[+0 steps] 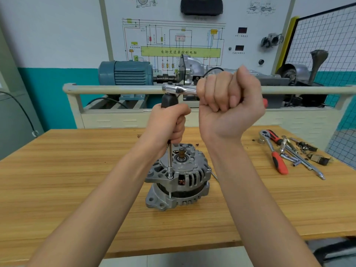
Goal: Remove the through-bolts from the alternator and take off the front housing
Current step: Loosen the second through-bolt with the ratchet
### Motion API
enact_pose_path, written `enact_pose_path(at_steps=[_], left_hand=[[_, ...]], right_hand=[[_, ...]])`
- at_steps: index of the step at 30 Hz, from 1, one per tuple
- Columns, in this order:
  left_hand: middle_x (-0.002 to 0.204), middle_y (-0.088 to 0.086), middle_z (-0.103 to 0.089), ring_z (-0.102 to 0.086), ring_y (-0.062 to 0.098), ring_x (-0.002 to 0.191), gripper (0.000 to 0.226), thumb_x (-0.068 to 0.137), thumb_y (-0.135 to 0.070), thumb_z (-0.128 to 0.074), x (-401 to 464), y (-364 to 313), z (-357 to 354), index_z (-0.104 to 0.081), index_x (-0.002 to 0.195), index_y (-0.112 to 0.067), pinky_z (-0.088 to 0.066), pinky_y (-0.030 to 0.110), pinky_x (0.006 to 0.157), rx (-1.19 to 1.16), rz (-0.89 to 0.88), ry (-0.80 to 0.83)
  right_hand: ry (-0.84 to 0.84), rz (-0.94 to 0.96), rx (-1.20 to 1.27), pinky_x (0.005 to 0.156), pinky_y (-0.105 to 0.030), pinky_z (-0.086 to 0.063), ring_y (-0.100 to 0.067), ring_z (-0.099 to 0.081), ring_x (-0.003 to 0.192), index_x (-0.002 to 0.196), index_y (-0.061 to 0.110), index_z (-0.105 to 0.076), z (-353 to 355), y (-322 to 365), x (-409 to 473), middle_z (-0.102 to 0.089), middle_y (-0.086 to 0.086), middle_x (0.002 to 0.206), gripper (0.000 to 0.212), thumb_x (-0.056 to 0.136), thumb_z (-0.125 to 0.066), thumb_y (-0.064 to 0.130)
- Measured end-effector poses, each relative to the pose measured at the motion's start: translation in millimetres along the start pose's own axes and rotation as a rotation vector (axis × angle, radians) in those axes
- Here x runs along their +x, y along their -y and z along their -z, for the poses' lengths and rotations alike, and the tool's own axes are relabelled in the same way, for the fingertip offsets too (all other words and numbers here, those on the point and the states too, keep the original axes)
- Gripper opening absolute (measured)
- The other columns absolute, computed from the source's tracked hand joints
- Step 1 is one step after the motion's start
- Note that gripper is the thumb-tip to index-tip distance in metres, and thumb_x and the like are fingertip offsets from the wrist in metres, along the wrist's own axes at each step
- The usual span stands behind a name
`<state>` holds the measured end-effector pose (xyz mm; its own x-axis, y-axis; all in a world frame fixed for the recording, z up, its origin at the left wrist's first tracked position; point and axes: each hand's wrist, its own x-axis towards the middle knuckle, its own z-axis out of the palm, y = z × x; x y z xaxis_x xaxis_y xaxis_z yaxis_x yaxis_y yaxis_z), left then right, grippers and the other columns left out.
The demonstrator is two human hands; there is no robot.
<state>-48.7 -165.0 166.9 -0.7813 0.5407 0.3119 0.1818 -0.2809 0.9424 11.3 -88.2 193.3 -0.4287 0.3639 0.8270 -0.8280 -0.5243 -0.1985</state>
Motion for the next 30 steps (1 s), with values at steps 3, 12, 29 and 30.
enact_pose_path(at_steps=[3,12,29,30], left_hand=[[0.035,-0.005,-0.023,-0.015,0.011,0.030,0.045,0.084,0.000,-0.050,-1.0,1.2,-5.6,-0.029,0.049,-0.018,-0.016,0.013,0.037,0.025,-0.032,-0.104],[0.037,-0.004,-0.027,-0.023,0.012,0.031,0.037,0.077,-0.011,-0.058,-0.5,-3.7,15.1,-0.039,0.046,-0.018,-0.024,0.021,0.040,-0.020,-0.021,0.287],[0.036,-0.006,-0.024,-0.016,0.010,0.030,0.043,0.083,0.000,-0.051,-0.3,2.6,-5.7,-0.031,0.049,-0.018,-0.017,0.014,0.036,0.021,-0.052,-0.121],[0.036,-0.006,-0.024,-0.016,0.010,0.030,0.043,0.083,0.000,-0.051,-0.3,3.3,-4.7,-0.031,0.049,-0.018,-0.017,0.013,0.036,0.021,-0.060,-0.116]], right_hand=[[0.112,0.184,-0.225,0.047,-0.024,-0.020,-0.005,-0.026,0.038,0.047,0.022,-0.028,-8.9,-7.8,-10.1,-0.034,0.011,0.040,0.040,0.079,-0.041,0.003],[-0.207,-0.260,0.376,0.040,-0.021,-0.020,-0.012,-0.009,0.038,0.034,0.016,-0.032,20.3,3.3,19.3,-0.024,0.003,0.030,0.047,0.080,-0.039,0.014],[0.032,0.177,-0.197,0.047,-0.025,-0.018,-0.006,-0.025,0.035,0.042,0.024,-0.031,-15.2,-7.8,-11.6,-0.031,0.007,0.037,0.046,0.081,-0.033,-0.001],[0.036,0.201,-0.231,0.047,-0.025,-0.018,-0.006,-0.025,0.036,0.042,0.024,-0.033,-16.2,-9.2,-12.2,-0.030,0.007,0.037,0.046,0.080,-0.033,-0.001]])
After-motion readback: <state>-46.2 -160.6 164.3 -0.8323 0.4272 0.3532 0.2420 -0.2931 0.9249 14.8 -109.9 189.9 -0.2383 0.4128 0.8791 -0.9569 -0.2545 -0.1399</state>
